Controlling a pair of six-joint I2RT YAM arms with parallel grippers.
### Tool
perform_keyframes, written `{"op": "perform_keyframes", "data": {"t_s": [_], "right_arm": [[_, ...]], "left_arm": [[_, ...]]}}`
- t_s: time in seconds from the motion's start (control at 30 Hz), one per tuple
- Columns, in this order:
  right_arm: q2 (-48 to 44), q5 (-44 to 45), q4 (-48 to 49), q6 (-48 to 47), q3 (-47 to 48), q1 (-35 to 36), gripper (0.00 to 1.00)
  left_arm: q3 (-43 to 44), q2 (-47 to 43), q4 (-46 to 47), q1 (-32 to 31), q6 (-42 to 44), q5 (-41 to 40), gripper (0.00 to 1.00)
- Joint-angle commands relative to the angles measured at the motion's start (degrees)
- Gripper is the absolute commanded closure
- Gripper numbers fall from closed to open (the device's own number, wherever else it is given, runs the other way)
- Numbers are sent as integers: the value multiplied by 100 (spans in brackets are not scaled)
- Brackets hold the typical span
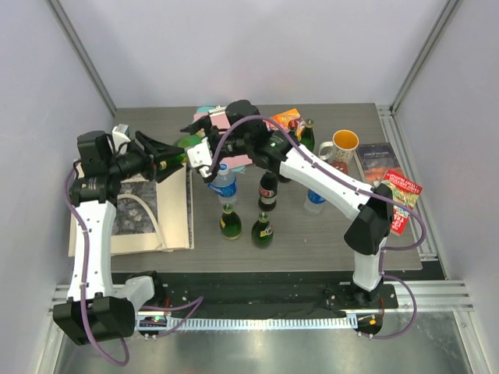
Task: Take the beverage out of the canvas bag
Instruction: Place the drink at the center of the board.
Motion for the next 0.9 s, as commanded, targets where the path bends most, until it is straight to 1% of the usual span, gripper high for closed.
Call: {"op": "perform_keyframes", "data": {"t_s": [0.0,0.13,0.33,0.43,0.53,0.57,0.63,0.7,0.73,0.8,0.87], "right_arm": [[30,345,-125,-1028,-105,-8,0],[30,345,-169,-1250,-246,-8,0],[56,134,-134,-1154,-220,10,1],[47,143,-91,-1101,-211,27,5],[30,169,-46,-1030,-246,45,12],[30,169,-20,-1004,-264,45,17],[12,187,24,-986,-290,63,23],[-5,187,112,-934,-334,71,34],[-23,187,208,-933,-378,80,43],[-41,169,349,-916,-457,89,48],[-128,152,708,-802,-624,106,70]], "left_arm": [[406,-92,646,-79,-15,716,100],[441,-39,629,-150,-6,742,100],[476,5,497,-203,82,733,100],[476,14,462,-203,108,716,100],[502,14,427,-211,108,698,100],[502,5,435,-203,108,707,100],[529,22,409,-212,108,707,100],[564,22,418,-211,108,716,100],[581,22,400,-211,108,707,100],[573,23,392,-211,117,707,100],[555,31,365,-211,143,698,100]]}}
